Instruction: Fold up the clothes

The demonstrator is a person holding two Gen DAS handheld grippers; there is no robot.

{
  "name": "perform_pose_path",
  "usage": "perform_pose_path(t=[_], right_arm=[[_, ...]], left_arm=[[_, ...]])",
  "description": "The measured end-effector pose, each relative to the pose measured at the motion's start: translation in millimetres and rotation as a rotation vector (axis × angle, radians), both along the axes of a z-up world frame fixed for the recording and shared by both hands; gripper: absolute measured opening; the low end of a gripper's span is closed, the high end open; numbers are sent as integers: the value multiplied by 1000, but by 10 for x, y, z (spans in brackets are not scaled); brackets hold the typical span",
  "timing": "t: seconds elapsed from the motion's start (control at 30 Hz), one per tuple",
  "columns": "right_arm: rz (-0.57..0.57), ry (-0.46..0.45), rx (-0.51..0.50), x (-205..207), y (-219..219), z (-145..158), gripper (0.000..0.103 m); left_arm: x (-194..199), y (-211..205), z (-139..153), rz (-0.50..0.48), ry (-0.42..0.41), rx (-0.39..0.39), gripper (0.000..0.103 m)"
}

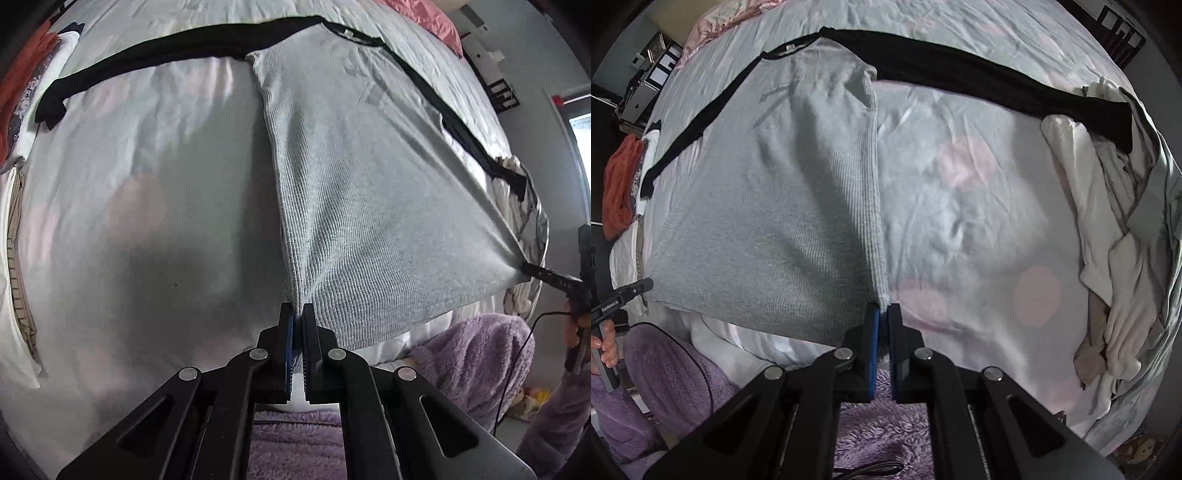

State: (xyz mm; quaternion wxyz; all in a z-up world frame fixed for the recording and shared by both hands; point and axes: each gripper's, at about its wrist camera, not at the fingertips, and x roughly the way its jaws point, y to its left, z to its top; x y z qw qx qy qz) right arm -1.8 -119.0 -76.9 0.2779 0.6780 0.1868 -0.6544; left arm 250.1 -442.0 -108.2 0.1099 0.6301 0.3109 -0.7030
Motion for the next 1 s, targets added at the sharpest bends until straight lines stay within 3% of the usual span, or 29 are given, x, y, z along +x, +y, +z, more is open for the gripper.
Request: perform_pose_path(t=[0.23, 0.3, 0.43, 0.5, 0.57, 0.6, 0.83, 1.0], right_arm=[[-29, -134, 113, 106, 28, -836, 4], [-40, -158, 121, 107, 23, -950, 4], [-52, -199, 128, 119, 5, -1113, 7], [-52, -204, 126, 120, 4, -1102, 8], [-52, -209, 125, 121, 3, -1091, 9], [-58, -213, 122, 108, 14, -1070, 10], [-98, -141, 15, -74, 94, -541, 17], [-98, -15, -195, -130, -5, -69, 19]], left_arm=[[-13, -11, -659, -10, -186, 0, 4], [-17, -14, -848, -13, -239, 0, 4], [-38, -45, -981, 3, -267, 11, 9], [-43, -36, -993, -14, -283, 1, 12], [-37, -37, -975, -28, -293, -14, 35], [-34, -51, -934, -30, -283, -22, 37], [23, -373, -433, 32, -111, -85, 37], [247, -917, -134, 191, 3, -171, 37]])
